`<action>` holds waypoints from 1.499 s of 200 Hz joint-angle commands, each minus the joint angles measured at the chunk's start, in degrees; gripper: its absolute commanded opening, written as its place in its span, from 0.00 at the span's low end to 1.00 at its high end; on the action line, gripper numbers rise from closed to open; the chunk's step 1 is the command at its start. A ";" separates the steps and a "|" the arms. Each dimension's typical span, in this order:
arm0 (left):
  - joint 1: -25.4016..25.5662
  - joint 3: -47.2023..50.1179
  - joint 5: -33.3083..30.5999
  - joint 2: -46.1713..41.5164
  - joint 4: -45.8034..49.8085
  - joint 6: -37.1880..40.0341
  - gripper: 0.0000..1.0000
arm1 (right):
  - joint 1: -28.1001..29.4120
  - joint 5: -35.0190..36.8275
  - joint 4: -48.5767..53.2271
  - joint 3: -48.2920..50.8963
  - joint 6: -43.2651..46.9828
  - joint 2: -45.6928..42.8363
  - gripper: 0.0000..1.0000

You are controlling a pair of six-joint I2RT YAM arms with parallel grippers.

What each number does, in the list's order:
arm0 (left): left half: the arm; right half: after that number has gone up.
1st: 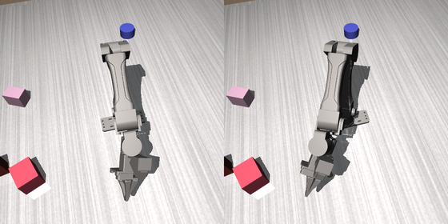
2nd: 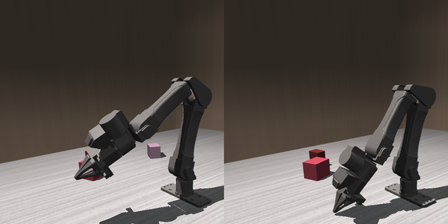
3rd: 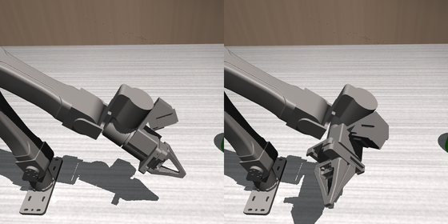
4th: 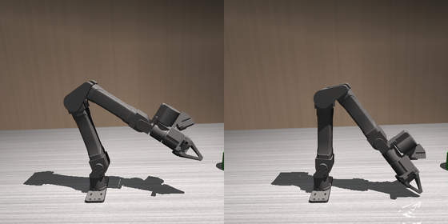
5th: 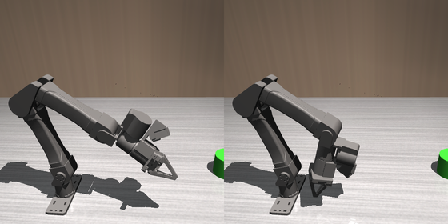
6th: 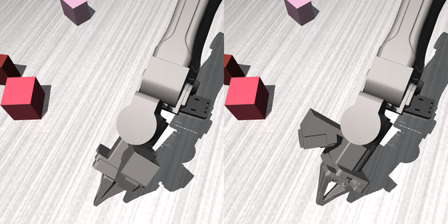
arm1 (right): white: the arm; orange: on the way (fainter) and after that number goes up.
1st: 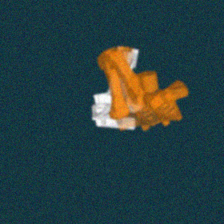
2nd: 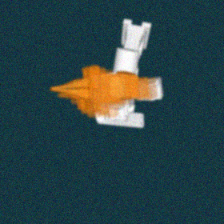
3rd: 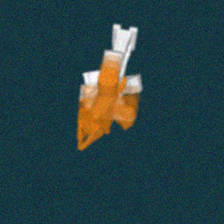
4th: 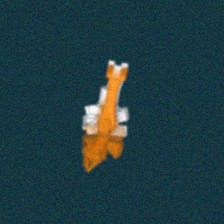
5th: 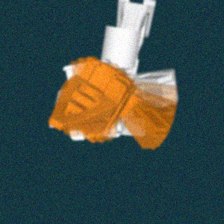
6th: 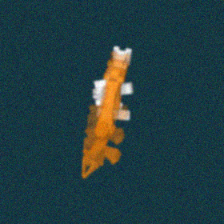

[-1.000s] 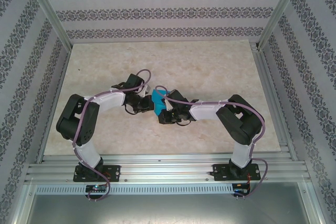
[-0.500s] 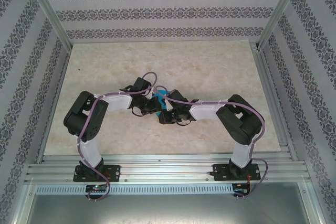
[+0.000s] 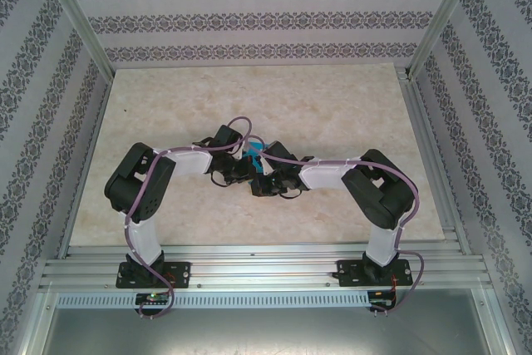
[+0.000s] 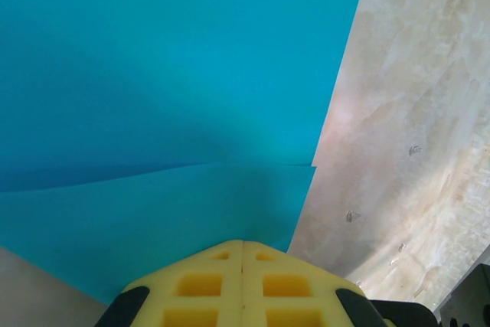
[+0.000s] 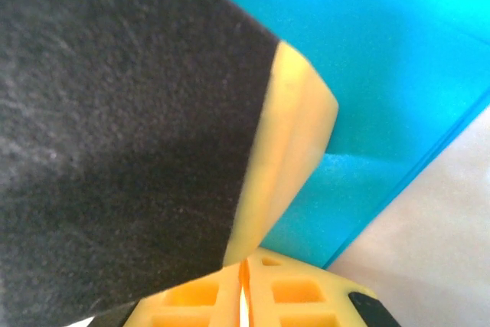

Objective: Fold a paper plane with a square sheet of paper (fold left side to right side)
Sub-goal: Third fold the triangle at the center of the table.

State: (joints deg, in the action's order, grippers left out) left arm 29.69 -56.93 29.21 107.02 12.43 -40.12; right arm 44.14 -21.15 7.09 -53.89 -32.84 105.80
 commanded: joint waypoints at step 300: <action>-14.62 17.53 -10.47 -7.66 -20.64 14.90 0.31 | 0.23 -0.02 8.99 1.50 1.77 6.51 0.09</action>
State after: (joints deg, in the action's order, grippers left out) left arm 19.09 -42.76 28.69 99.44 -4.97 -27.33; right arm 44.10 -22.26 5.06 -55.75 -31.59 108.16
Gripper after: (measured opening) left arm 0.307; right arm 0.087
